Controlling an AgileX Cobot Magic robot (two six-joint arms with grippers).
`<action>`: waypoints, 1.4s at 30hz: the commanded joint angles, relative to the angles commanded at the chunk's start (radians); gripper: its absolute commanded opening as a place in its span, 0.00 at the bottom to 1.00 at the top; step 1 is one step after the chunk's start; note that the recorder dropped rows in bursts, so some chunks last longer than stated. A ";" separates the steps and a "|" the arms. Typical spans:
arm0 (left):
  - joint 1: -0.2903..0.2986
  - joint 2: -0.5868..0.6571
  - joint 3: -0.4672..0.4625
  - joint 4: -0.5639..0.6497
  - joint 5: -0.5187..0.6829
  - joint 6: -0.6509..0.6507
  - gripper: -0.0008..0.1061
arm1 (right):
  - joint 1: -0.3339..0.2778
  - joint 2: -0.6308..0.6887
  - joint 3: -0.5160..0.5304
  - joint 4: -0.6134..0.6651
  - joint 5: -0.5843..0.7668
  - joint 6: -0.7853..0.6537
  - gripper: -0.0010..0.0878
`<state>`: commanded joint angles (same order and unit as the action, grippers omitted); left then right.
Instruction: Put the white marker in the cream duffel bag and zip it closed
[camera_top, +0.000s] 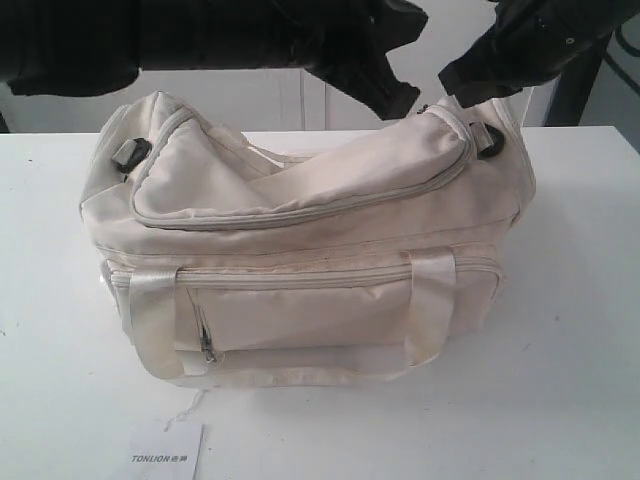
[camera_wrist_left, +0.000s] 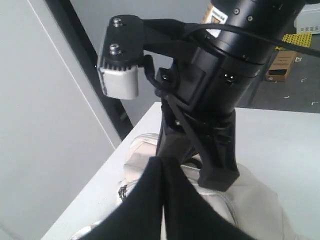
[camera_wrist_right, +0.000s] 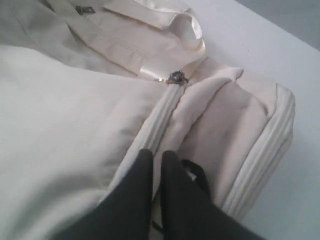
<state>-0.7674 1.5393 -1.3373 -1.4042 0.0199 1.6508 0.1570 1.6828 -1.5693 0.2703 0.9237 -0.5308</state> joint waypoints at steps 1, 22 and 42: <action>0.000 -0.025 0.044 0.000 -0.034 0.000 0.01 | 0.000 0.000 0.000 -0.016 0.025 0.000 0.01; 0.495 -0.200 0.161 -0.112 0.023 -0.008 0.01 | -0.130 -0.018 -0.005 -0.113 0.009 0.006 0.01; 0.568 -0.262 0.161 0.625 0.907 -0.520 0.01 | -0.279 -0.069 -0.005 -0.109 0.047 0.056 0.01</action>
<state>-0.1994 1.2768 -1.1764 -0.7793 0.9267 1.1306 -0.1222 1.6137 -1.5747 0.1617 0.9708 -0.4744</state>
